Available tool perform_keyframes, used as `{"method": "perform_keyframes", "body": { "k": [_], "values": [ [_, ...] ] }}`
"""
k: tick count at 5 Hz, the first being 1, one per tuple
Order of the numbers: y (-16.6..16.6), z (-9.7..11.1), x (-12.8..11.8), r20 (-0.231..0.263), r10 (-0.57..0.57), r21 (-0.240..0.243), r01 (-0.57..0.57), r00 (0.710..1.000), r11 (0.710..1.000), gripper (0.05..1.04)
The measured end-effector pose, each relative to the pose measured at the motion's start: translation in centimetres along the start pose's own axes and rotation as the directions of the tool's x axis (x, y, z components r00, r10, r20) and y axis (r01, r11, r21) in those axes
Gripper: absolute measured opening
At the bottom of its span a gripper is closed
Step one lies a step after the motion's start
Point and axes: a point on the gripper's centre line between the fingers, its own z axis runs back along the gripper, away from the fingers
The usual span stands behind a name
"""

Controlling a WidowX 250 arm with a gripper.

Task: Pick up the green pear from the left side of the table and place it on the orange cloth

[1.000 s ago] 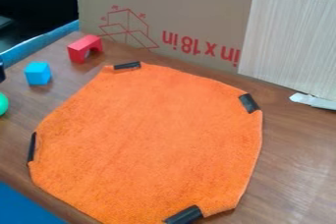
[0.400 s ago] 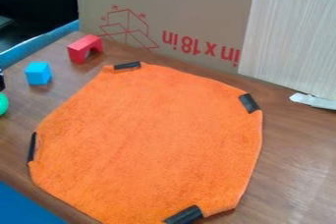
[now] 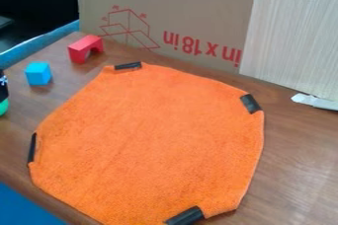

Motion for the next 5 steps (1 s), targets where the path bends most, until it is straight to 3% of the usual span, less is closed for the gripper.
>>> {"method": "perform_keyframes", "body": {
  "k": [1,2,3,5],
  "values": [
    [0.0,-0.4,0.1,0.001,0.012,-0.005,-0.012,1.000,1.000,0.679],
    [0.5,0.0,0.0,0.016,0.005,0.000,-0.005,1.000,1.000,0.528],
    [-0.5,0.7,-0.5,0.008,-0.023,-0.037,0.023,1.000,0.999,0.424],
    [-6.0,4.4,-0.6,0.021,-0.099,-0.092,0.101,0.995,0.991,0.392]
  ]
}}
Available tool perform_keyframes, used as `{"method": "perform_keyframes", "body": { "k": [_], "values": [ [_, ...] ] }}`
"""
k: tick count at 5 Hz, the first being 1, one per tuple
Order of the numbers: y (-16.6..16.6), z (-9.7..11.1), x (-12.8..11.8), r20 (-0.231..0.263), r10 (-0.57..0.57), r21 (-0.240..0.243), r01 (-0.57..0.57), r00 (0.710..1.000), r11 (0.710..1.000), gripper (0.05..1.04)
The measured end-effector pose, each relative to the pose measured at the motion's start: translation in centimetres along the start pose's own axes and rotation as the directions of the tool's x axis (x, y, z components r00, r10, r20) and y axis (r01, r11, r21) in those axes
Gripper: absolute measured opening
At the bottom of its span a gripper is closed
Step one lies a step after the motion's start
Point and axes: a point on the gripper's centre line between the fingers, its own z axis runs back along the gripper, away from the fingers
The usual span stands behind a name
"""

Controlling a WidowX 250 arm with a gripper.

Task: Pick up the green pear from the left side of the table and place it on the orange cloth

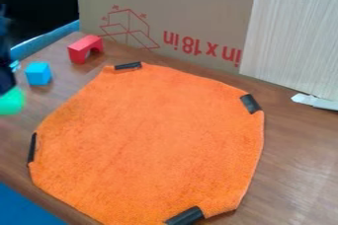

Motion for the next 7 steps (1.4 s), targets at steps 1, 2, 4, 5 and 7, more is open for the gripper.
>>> {"method": "perform_keyframes", "body": {
  "k": [1,2,4,5,7],
  "values": [
    [-3.8,0.6,0.1,0.004,-0.059,0.000,0.059,0.998,0.998,0.392],
    [-7.2,-0.1,-0.1,-0.029,-0.102,-0.008,0.102,0.994,0.995,0.392],
    [-12.8,-1.7,-0.1,-0.060,-0.140,-0.007,0.139,0.988,0.990,0.392],
    [-15.6,-2.1,0.3,-0.055,-0.145,0.001,0.146,0.988,0.989,0.391],
    [-20.7,-3.1,0.4,-0.075,-0.168,-0.017,0.167,0.983,0.986,0.388]
  ]
}}
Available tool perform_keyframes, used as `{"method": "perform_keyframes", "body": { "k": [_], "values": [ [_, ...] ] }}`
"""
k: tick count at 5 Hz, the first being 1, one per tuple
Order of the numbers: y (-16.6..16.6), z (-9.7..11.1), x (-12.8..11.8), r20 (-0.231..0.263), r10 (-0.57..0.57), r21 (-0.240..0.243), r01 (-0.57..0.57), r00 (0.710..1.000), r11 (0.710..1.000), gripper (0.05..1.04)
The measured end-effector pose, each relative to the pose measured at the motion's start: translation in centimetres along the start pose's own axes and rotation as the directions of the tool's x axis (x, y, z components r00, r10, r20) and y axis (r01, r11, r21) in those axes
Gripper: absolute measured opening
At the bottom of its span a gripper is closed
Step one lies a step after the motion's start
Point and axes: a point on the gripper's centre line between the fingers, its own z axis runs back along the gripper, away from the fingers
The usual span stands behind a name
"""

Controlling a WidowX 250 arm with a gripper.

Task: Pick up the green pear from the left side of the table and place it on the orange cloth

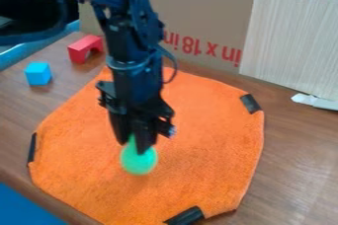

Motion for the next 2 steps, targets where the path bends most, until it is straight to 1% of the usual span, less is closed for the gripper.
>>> {"method": "perform_keyframes", "body": {
  "k": [1,2],
  "values": [
    [-1.2,-0.5,0.8,-0.015,0.010,-0.014,-0.010,1.000,1.000,0.388],
    [-2.6,-0.9,0.9,-0.016,-0.009,-0.017,0.009,1.000,1.000,0.388]
  ]
}}
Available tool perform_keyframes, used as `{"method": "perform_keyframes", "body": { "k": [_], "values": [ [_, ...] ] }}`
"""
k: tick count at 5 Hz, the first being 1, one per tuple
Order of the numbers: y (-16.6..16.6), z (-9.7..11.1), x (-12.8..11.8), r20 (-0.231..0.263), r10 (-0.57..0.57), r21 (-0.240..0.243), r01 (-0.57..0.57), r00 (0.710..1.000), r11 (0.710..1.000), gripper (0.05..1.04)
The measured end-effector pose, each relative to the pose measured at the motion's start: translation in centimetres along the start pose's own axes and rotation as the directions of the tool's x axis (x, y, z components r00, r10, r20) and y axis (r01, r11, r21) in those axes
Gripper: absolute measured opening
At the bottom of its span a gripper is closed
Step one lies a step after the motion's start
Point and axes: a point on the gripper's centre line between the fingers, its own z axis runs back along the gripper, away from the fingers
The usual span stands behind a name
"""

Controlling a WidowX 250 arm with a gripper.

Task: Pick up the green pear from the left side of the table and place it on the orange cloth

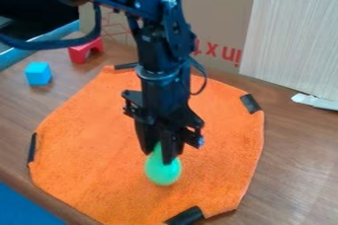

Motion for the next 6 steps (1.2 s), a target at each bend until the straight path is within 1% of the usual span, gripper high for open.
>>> {"method": "perform_keyframes", "body": {
  "k": [1,2,3,4,5,6],
  "values": [
    [-0.4,0.0,0.3,0.018,0.005,-0.002,-0.005,1.000,1.000,0.388],
    [-0.3,-0.2,0.3,0.032,-0.005,0.004,0.004,0.999,1.000,0.433],
    [0.0,-0.4,0.1,0.028,-0.007,0.003,0.007,1.000,1.000,0.770],
    [0.9,0.4,-0.1,0.033,0.008,-0.007,-0.008,0.999,1.000,0.986],
    [1.7,1.7,-0.7,0.038,0.011,-0.028,-0.010,0.999,1.000,1.001],
    [2.7,3.9,-1.1,0.058,0.010,-0.064,-0.006,0.998,0.998,0.999]
  ]
}}
